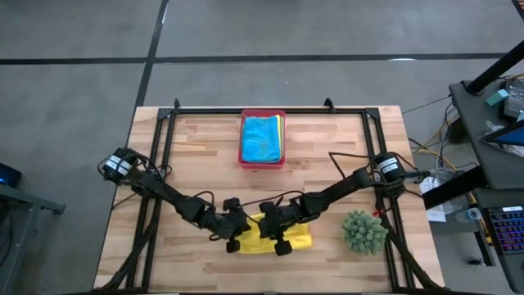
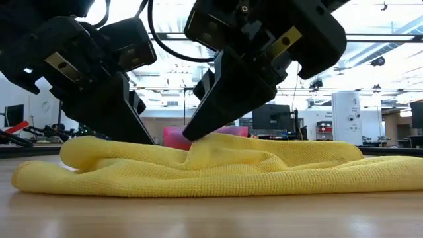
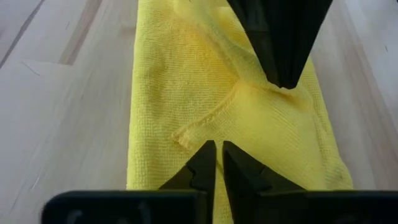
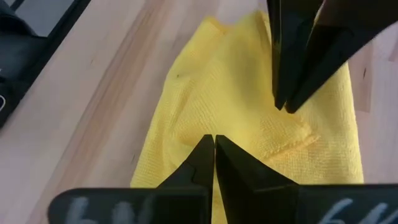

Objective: Fold microfiber towels
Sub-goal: Fold the yellow towel

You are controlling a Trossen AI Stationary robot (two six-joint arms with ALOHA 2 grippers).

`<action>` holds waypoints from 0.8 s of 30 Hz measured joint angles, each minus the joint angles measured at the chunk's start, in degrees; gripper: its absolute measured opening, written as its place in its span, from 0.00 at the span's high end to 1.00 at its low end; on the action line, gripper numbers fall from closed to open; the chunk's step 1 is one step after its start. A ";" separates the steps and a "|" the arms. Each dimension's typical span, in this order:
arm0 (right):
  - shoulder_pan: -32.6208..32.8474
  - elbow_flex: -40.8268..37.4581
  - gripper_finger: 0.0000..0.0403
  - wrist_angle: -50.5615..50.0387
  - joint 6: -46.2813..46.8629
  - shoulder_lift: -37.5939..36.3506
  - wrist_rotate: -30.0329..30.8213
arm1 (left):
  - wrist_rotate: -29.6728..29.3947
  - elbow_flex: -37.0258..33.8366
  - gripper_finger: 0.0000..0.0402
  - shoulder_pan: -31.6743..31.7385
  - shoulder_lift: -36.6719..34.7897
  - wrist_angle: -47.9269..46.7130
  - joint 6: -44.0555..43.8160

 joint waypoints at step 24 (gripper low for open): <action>0.00 -0.25 0.98 -0.46 -0.66 0.00 1.10 | -2.06 0.28 0.64 0.68 5.45 6.82 -2.96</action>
